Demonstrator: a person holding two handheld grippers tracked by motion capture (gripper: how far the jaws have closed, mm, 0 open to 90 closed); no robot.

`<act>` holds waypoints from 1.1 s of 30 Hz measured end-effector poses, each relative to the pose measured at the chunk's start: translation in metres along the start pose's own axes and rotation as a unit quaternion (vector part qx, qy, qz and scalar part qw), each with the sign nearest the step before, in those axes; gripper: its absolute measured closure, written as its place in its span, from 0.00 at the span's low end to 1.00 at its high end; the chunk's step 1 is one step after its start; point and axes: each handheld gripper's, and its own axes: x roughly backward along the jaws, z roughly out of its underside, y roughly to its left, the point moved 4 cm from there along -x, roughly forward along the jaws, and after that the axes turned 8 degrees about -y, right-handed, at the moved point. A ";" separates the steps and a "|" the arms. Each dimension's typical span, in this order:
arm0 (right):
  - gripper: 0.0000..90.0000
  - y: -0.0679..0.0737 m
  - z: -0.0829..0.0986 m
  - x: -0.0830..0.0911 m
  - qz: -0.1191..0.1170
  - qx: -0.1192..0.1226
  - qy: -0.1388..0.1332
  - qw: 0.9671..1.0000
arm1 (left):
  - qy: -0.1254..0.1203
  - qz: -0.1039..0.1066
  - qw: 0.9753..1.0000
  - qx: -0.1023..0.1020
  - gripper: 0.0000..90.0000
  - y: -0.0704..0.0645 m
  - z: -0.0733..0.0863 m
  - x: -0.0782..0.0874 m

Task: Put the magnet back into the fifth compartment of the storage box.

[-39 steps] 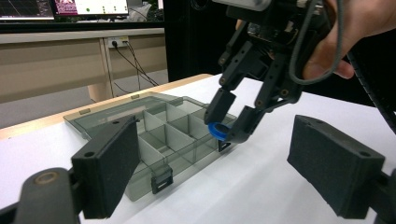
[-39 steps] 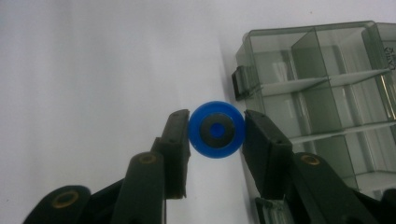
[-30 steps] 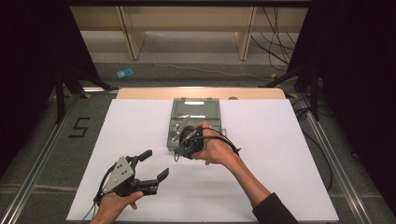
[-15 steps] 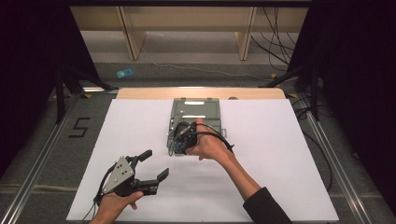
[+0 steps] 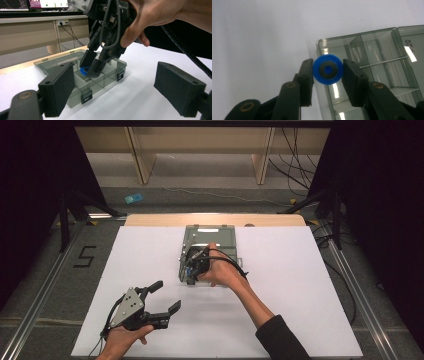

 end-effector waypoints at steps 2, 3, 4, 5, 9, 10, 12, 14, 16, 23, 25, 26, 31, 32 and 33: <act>0.69 -0.001 0.000 -0.002 -0.001 -0.006 0.003 1.000 | -0.001 -0.001 1.000 0.003 0.18 0.000 0.000 0.000; 0.69 -0.002 -0.001 -0.003 -0.001 -0.006 0.003 1.000 | -0.001 -0.001 1.000 0.003 0.18 0.000 0.000 0.000; 0.69 -0.003 -0.001 -0.004 0.000 -0.007 0.005 1.000 | -0.001 -0.001 1.000 0.004 0.18 0.000 0.000 0.000; 0.69 -0.004 -0.001 -0.005 -0.001 -0.007 0.005 1.000 | -0.001 -0.001 1.000 0.004 0.18 0.000 0.000 0.000; 0.69 -0.008 -0.006 -0.008 0.005 -0.009 0.008 1.000 | -0.001 -0.001 1.000 0.004 0.18 0.000 0.000 0.000; 0.69 -0.009 -0.007 -0.008 0.005 -0.009 0.009 1.000 | -0.001 -0.001 1.000 0.004 0.18 0.000 0.000 0.000; 0.69 -0.012 -0.010 -0.011 0.008 -0.010 0.009 1.000 | -0.001 -0.001 1.000 0.004 0.18 0.000 0.000 0.000; 0.69 -0.013 -0.011 -0.014 0.005 -0.014 0.011 1.000 | -0.001 -0.001 1.000 0.004 0.18 0.000 0.000 0.000; 0.69 -0.016 -0.012 -0.018 0.006 -0.017 0.018 1.000 | -0.001 -0.001 1.000 0.004 0.18 0.000 0.000 0.000; 0.69 -0.025 -0.016 -0.029 0.006 -0.028 0.025 0.999 | -0.002 -0.001 1.000 0.004 0.18 0.000 0.000 0.000; 0.69 -0.027 -0.016 -0.033 0.008 -0.029 0.030 0.999 | -0.008 0.004 1.000 0.004 0.18 0.000 0.000 -0.001; 0.69 -0.027 -0.016 -0.034 0.009 -0.031 0.034 0.999 | -0.006 0.002 1.000 0.004 0.18 0.000 0.000 0.000; 0.69 -0.029 -0.017 -0.040 0.007 -0.028 0.039 0.999 | -0.001 0.000 1.000 0.004 0.18 0.000 0.000 0.000; 0.69 -0.029 -0.018 -0.041 0.009 -0.029 0.039 0.999 | -0.001 0.000 1.000 0.005 0.18 0.000 0.000 0.000; 0.69 -0.029 -0.018 -0.042 0.009 -0.029 0.043 0.999 | -0.002 0.000 1.000 0.005 0.18 -0.001 0.000 0.000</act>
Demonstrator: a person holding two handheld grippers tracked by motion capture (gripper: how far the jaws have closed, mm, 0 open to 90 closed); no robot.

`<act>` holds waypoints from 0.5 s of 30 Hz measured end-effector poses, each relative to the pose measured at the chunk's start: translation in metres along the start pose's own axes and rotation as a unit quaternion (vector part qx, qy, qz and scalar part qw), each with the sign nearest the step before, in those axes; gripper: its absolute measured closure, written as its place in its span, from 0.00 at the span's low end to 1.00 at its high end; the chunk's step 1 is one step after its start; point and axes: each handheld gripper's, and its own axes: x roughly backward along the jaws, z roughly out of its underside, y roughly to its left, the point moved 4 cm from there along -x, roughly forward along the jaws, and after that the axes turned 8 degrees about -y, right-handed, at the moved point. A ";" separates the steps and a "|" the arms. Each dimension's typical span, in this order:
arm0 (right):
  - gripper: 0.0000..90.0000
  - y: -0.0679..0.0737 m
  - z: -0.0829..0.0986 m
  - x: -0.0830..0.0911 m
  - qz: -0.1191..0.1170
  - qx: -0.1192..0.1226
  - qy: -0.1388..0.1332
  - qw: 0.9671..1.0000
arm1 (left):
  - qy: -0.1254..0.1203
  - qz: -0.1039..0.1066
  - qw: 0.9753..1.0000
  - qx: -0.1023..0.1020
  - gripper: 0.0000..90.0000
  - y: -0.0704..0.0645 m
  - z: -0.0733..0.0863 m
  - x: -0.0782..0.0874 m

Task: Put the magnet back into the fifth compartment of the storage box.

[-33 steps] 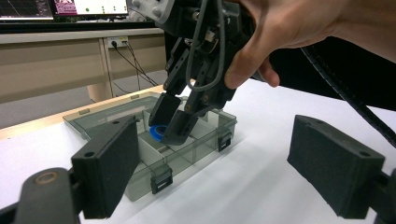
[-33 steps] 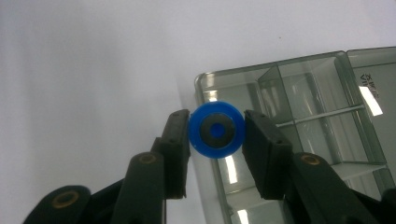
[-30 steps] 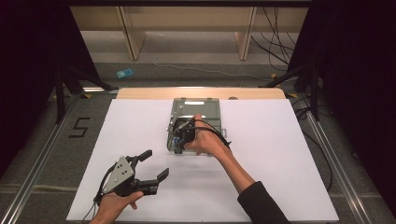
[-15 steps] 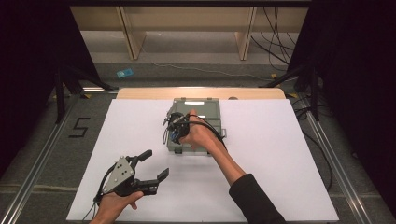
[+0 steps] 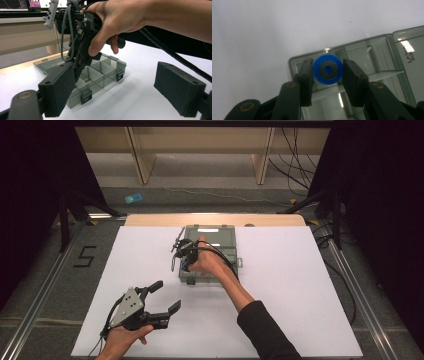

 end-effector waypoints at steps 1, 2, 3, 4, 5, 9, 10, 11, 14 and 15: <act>0.69 -0.001 0.000 -0.001 0.003 0.002 0.001 1.000 | 0.000 0.000 1.000 0.000 0.18 0.000 0.000 0.000; 0.69 -0.002 0.000 -0.002 0.003 0.001 0.003 1.000 | 0.000 0.000 1.000 -0.001 0.18 0.000 0.000 0.000; 0.69 -0.005 0.000 -0.003 0.008 0.012 0.005 1.000 | -0.006 0.004 1.000 0.000 0.18 0.000 0.000 -0.001; 0.69 -0.006 0.000 -0.003 0.007 0.008 0.005 1.000 | -0.006 0.004 1.000 0.000 0.18 0.000 0.000 -0.001; 0.69 -0.007 0.001 -0.004 0.009 0.009 0.007 1.000 | -0.002 0.001 1.000 0.000 0.18 0.000 0.000 0.000; 0.69 -0.007 0.001 -0.006 0.003 -0.006 0.007 1.000 | 0.001 0.001 1.000 -0.001 0.18 0.000 0.000 0.000; 0.69 -0.007 0.001 -0.007 0.002 -0.006 0.007 1.000 | 0.001 0.001 1.000 0.000 0.18 0.000 0.000 0.000; 0.69 -0.007 0.002 -0.008 0.001 -0.006 0.009 1.000 | 0.001 0.001 1.000 0.001 0.18 0.000 0.000 0.000; 0.69 -0.006 0.002 -0.012 0.001 -0.006 0.011 1.000 | 0.000 0.000 1.000 0.000 0.18 0.000 0.000 0.000; 0.69 -0.006 0.002 -0.013 -0.002 -0.010 0.014 1.000 | 0.000 0.000 1.000 0.000 0.18 0.000 0.000 0.000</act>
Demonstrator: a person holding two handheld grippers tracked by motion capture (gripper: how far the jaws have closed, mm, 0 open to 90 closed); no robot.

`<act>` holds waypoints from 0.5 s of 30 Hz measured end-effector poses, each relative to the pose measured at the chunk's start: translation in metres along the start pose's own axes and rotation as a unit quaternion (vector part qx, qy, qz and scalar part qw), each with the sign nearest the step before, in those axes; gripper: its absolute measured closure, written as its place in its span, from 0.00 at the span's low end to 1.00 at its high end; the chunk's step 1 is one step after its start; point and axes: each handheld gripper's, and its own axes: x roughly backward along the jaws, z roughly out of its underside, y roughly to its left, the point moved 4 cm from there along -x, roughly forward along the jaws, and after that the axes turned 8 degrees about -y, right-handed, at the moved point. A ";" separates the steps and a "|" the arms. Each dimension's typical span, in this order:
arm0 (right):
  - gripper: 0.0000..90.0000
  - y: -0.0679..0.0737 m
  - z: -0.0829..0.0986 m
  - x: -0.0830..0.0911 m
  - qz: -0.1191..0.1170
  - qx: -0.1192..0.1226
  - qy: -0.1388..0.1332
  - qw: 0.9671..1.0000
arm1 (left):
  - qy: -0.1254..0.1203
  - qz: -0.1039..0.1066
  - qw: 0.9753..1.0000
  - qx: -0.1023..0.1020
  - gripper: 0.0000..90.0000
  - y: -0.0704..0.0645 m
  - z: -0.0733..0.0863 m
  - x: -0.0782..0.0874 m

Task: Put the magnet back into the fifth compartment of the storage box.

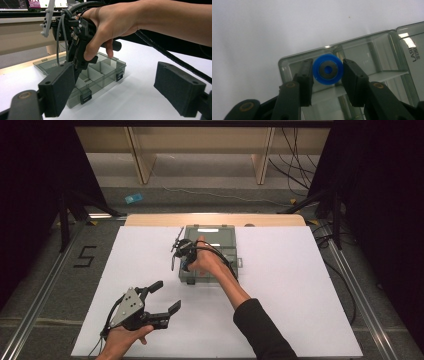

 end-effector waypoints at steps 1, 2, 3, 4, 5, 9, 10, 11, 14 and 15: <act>0.69 -0.003 0.001 0.000 0.006 0.019 0.005 1.000 | -0.005 0.003 1.000 0.001 0.18 0.000 0.000 -0.001; 0.68 -0.003 0.001 -0.001 0.008 0.019 0.008 1.000 | -0.006 0.004 1.000 0.000 0.18 0.000 0.000 -0.001; 0.68 -0.006 0.002 -0.003 0.007 0.036 0.004 0.999 | -0.006 0.004 1.000 0.000 0.18 0.000 0.000 -0.001; 0.66 -0.004 0.002 -0.003 0.013 0.025 0.011 1.000 | -0.003 0.001 1.000 0.000 0.18 0.000 0.000 0.000; 0.66 -0.004 0.003 -0.003 0.013 0.019 0.012 1.000 | -0.001 0.000 1.000 0.002 0.18 0.000 0.000 0.000; 0.57 -0.001 0.001 -0.001 0.009 0.004 0.002 1.000 | 0.000 0.000 1.000 0.001 0.18 0.000 0.000 0.000; 0.57 0.000 0.000 0.000 0.007 0.001 -0.003 1.000 | -0.001 0.000 1.000 0.002 0.18 0.000 0.000 0.000; 0.56 0.000 0.000 0.003 0.007 0.004 -0.006 1.000 | -0.001 0.000 1.000 0.002 0.18 0.000 0.000 0.000; 0.54 0.003 -0.001 0.012 0.002 0.015 -0.009 1.000 | -0.006 0.003 1.000 0.001 0.18 0.000 0.000 -0.001; 0.53 0.005 -0.001 0.016 0.001 0.014 -0.013 1.000 | -0.006 0.004 1.000 0.001 0.18 0.000 0.000 -0.001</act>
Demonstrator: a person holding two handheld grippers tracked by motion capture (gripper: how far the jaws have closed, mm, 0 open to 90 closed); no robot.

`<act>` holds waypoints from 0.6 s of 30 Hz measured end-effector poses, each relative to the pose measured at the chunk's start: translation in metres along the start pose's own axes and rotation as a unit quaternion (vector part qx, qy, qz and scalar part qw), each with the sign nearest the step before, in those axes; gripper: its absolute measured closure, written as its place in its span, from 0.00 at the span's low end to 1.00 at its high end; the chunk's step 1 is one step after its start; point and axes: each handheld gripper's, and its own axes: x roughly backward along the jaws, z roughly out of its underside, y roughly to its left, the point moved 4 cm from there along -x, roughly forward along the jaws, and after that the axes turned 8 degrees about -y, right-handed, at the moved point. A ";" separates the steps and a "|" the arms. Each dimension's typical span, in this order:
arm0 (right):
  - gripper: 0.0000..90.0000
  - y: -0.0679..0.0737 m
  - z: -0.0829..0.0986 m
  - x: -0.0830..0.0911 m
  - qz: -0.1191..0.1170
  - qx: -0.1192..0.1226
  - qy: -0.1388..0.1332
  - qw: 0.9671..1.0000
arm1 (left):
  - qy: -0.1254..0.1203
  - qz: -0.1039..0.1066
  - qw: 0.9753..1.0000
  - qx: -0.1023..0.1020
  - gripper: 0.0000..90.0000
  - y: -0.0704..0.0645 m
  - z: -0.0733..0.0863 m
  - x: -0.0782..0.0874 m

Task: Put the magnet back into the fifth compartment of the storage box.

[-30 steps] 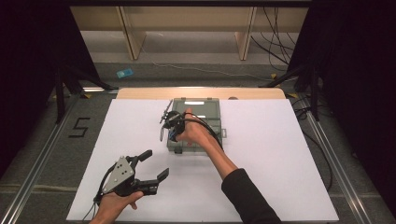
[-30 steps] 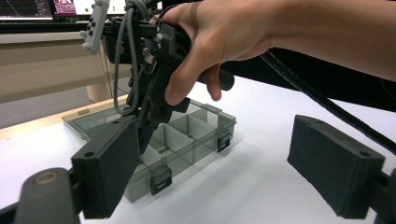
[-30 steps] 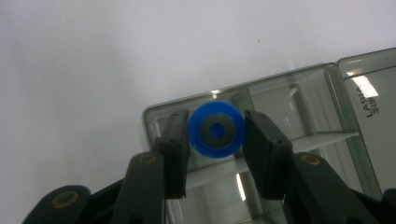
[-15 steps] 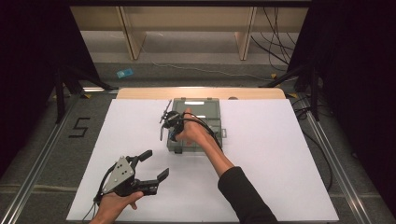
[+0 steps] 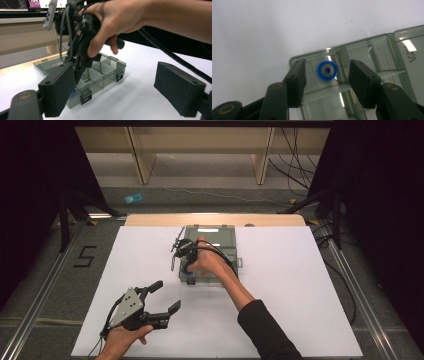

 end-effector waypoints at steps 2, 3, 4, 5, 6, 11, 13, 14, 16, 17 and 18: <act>0.53 0.004 -0.002 0.009 -0.004 -0.001 -0.012 1.000 | 0.007 -0.004 1.000 -0.001 0.18 0.000 0.000 0.001; 0.52 0.006 -0.003 0.013 -0.006 0.001 -0.017 1.000 | 0.007 -0.003 1.000 -0.002 0.18 0.000 0.000 0.001; 0.51 0.008 -0.003 0.018 -0.007 0.001 -0.020 1.000 | 0.007 -0.003 1.000 -0.001 0.18 0.000 0.000 0.001; 0.51 0.010 -0.004 0.023 -0.008 0.004 -0.025 1.000 | 0.007 -0.003 1.000 -0.002 0.18 0.000 0.000 0.001; 0.50 0.012 -0.005 0.027 -0.008 0.007 -0.029 1.000 | 0.007 -0.003 1.000 -0.001 0.18 0.000 0.000 0.001; 0.46 0.016 -0.006 0.043 -0.005 0.011 -0.042 0.999 | 0.007 -0.004 1.000 -0.001 0.18 0.000 0.000 0.001; 0.44 0.015 -0.004 0.046 0.003 0.007 -0.043 0.999 | 0.007 -0.004 1.000 -0.002 0.18 0.000 0.000 0.001; 0.44 0.015 -0.003 0.047 -0.001 0.008 -0.045 0.999 | 0.007 -0.004 1.000 -0.001 0.18 0.000 0.000 0.001; 0.42 0.014 0.000 0.050 0.002 0.005 -0.046 0.999 | 0.007 -0.004 1.000 0.001 0.18 0.000 0.000 0.001; 0.41 0.015 0.001 0.051 0.006 0.003 -0.046 0.999 | 0.007 -0.005 1.000 0.001 0.18 0.000 0.001 0.001; 0.40 0.015 0.003 0.052 0.005 0.004 -0.047 0.999 | 0.007 -0.005 1.000 0.002 0.18 0.000 0.001 0.001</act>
